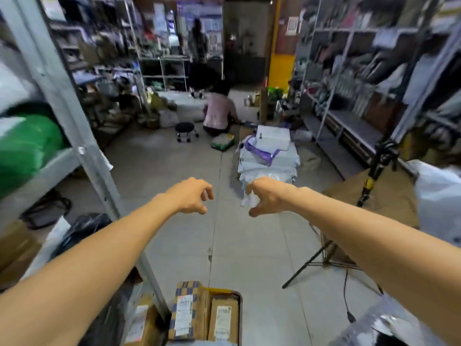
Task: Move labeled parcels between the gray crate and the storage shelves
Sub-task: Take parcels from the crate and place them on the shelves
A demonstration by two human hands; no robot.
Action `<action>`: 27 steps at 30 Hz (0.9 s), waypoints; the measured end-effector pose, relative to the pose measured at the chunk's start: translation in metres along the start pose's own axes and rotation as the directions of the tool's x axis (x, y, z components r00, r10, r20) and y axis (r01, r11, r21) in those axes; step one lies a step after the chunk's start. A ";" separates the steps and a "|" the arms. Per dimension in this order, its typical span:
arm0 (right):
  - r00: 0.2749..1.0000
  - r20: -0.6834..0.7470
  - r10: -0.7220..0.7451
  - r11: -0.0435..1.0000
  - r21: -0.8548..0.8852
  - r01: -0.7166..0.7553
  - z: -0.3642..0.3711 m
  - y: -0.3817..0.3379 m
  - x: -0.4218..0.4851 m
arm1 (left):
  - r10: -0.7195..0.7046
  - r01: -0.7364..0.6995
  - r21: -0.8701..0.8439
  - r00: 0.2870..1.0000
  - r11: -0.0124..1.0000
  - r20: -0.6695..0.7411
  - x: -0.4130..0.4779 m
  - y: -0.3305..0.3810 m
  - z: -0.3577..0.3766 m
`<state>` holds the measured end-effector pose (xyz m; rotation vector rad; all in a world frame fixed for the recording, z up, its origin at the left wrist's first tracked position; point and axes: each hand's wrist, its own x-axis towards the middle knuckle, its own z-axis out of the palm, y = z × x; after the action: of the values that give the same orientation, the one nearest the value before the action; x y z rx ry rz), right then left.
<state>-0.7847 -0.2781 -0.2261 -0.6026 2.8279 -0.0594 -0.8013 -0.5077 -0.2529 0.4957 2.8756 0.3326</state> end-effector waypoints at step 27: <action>0.441 -0.131 -0.888 0.458 -0.162 0.874 -0.065 -0.245 -0.166 | -0.688 0.690 -0.086 0.688 0.719 -0.231 -0.437 0.108 -0.074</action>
<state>-0.5575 -0.4350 -0.1026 -2.1523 2.3011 -0.2159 -0.3824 -0.5757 -0.0847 -0.6989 3.0219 0.2565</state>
